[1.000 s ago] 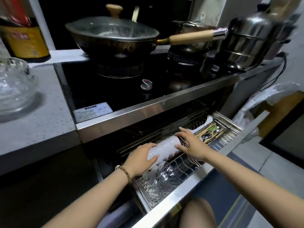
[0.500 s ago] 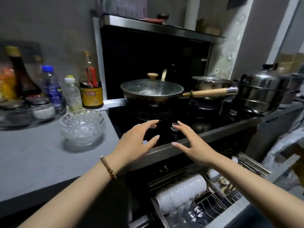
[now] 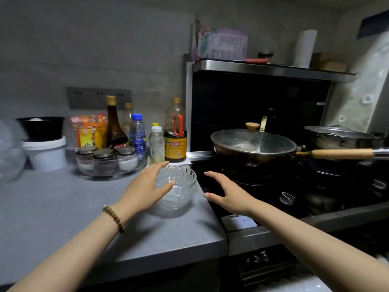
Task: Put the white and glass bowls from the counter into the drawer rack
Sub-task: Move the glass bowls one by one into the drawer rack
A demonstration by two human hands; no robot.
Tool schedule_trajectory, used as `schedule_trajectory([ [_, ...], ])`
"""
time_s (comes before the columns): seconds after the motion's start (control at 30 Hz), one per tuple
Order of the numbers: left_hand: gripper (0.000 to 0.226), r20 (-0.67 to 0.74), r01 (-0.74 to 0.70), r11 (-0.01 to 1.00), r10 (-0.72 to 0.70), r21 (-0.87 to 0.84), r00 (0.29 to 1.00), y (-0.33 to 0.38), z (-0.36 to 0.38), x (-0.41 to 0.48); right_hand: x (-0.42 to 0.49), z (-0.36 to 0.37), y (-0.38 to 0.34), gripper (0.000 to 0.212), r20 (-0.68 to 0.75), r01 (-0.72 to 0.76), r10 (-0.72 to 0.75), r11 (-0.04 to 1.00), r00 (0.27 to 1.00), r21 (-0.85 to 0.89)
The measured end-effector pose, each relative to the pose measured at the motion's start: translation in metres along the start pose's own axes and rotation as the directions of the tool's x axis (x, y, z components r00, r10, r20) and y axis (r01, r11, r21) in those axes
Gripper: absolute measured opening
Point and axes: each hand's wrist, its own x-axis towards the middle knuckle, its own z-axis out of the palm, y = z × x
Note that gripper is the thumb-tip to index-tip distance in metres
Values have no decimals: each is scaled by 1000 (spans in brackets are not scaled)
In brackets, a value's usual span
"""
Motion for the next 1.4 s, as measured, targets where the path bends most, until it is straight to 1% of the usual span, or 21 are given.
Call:
schedule_trajectory([
  [0.1,71,50,88,995,-86,-50,995,-20,4,-1,17,11,-8,67,13,7,-7,1000,1000,-3],
  [0.2,84,140,173,966,-148,-193,979,-32,13,0,28,21,-13,64,36,13,-13,1000,999,2],
  [0.27,86,165,189,945,-148,-268,975,-38,20,1,33,25,-15,59,42,16,-17,1000,999,12],
  [0.33,82,168,174,938,-128,-299,977,-41,26,2,36,29,-14,53,44,19,-20,1000,999,17],
  [0.57,63,92,153,925,-129,-348,987,-50,37,4,40,31,-8,31,-4,39,-39,998,999,43],
  [0.7,53,28,164,884,-168,-437,985,-49,41,3,42,32,-7,31,-46,44,-40,996,998,81],
  [0.8,52,-34,154,847,-198,-509,980,-41,39,5,42,28,-10,33,-79,46,-36,990,996,131],
  [1.0,52,-72,85,759,-172,-646,983,3,25,14,25,0,-16,26,-153,83,-52,975,987,205],
  [1.07,52,-67,67,734,-152,-675,986,24,22,15,13,-13,-13,26,-171,73,-26,958,985,278],
  [1.13,47,-38,77,709,-145,-701,989,47,25,15,-4,-28,-6,26,-186,68,-8,945,982,319],
  [1.2,43,15,109,670,-144,-734,989,72,34,15,-24,-45,3,33,-203,55,7,953,979,298],
  [1.3,40,140,188,583,-128,-790,982,111,55,14,-60,-71,21,40,-205,57,5,954,979,294],
  [1.4,36,295,297,545,-93,-784,951,146,83,13,-98,-93,45,38,-178,23,27,962,984,274],
])
